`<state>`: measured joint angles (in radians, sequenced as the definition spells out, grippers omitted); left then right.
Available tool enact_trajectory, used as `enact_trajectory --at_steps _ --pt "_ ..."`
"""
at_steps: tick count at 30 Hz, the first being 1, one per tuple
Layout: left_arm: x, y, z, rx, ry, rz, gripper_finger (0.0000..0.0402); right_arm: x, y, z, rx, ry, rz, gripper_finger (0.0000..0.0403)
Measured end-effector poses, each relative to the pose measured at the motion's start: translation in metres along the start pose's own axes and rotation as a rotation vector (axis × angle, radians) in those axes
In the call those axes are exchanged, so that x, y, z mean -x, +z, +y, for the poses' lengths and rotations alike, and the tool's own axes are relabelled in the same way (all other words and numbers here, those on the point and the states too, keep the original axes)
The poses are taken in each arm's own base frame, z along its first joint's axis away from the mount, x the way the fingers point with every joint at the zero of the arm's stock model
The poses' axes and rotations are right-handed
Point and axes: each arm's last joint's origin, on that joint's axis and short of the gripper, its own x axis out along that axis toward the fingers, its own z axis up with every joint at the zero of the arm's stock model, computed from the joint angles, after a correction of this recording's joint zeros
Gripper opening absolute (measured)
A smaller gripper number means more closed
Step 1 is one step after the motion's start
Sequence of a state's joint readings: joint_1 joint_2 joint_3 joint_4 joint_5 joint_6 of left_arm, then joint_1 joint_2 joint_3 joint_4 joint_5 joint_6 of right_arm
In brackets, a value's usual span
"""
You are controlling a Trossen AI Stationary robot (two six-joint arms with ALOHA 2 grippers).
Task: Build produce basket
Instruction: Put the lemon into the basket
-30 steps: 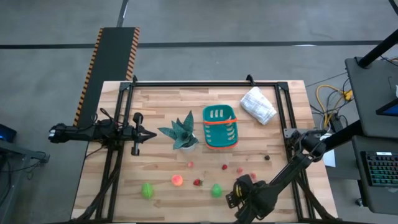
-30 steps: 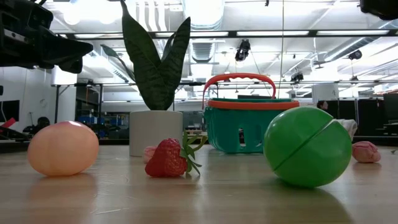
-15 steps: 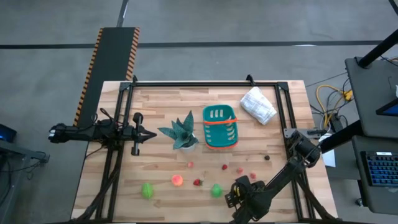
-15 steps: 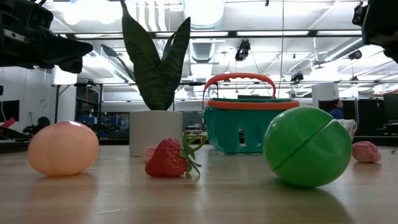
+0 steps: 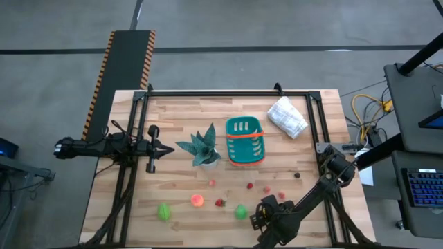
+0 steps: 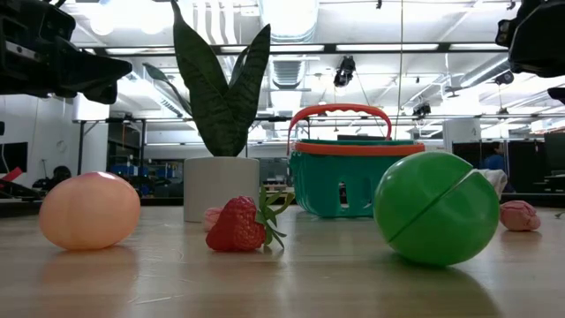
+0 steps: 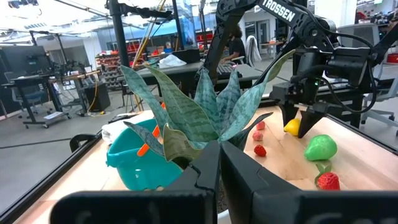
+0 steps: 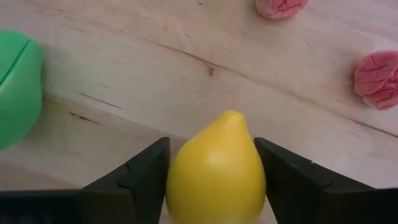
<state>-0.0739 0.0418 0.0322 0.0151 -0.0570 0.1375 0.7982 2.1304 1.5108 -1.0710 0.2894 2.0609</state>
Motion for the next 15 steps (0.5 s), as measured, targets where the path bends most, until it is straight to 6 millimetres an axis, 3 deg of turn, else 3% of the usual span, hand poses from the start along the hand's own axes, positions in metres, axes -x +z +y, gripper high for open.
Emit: enact_trajectory --at_steps 5,15 --pt "0.0 0.0 0.0 0.0 0.0 0.0 0.0 0.0003 0.0001 -0.0001 0.001 0.0 0.0 0.0201" --pt "0.0 0.0 0.0 0.0 0.0 0.0 0.0 0.0004 0.0002 -0.0001 -0.003 -0.001 0.001 0.0205"
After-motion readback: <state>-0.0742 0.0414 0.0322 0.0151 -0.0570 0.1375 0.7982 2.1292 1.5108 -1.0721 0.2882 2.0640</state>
